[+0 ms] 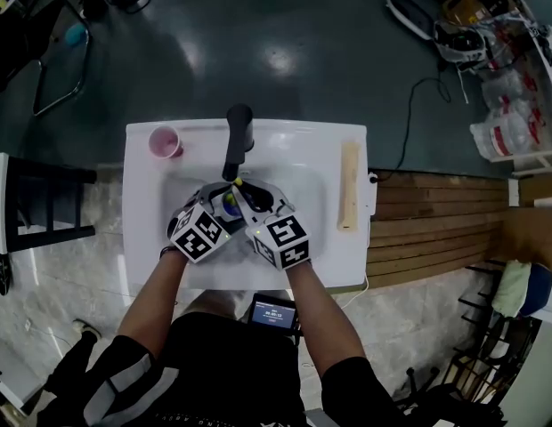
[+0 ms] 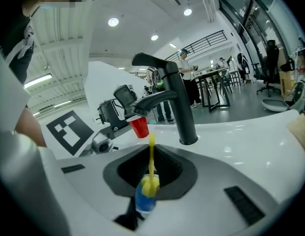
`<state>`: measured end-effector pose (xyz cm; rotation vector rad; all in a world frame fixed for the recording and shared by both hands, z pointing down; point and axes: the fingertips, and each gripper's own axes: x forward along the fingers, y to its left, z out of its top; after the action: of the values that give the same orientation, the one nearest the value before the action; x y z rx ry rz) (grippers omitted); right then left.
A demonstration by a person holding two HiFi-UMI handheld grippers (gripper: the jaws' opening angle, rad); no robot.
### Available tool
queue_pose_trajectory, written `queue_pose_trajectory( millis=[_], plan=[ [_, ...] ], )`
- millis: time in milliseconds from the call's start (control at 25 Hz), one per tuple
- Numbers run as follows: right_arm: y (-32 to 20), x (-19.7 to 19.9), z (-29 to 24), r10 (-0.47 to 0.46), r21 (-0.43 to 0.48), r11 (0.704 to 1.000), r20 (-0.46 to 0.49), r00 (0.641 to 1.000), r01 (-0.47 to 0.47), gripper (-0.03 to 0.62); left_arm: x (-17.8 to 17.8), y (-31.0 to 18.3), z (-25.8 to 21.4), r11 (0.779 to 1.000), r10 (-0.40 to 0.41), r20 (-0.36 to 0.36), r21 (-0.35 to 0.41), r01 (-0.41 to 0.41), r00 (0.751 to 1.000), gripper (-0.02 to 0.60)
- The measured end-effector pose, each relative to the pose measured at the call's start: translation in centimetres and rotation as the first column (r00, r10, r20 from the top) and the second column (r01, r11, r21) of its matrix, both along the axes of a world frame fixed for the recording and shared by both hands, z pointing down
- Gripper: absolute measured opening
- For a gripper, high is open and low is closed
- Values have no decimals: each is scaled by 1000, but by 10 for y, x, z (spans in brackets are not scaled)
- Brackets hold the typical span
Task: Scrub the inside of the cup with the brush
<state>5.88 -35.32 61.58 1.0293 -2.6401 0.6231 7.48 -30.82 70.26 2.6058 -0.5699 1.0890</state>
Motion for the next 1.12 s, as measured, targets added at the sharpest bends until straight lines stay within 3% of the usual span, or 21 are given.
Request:
queue_pose_trajectory(
  millis=[240,560,1120],
  plan=[
    [-2,16,2,23,-14,1000,-12,1000,-24,40,-2,0,0,1000,-6,1,-2,6,1000,365],
    [13,24,6,-12,-28,1000,-38,999,11,40,-2,-3,0,1000,-10,7,5,10,1000,365],
    [25,-4,10,-60,-64,996,1,998,60,40,1,-8,-1,1000,-24,-6,12,24,1000,365]
  ],
)
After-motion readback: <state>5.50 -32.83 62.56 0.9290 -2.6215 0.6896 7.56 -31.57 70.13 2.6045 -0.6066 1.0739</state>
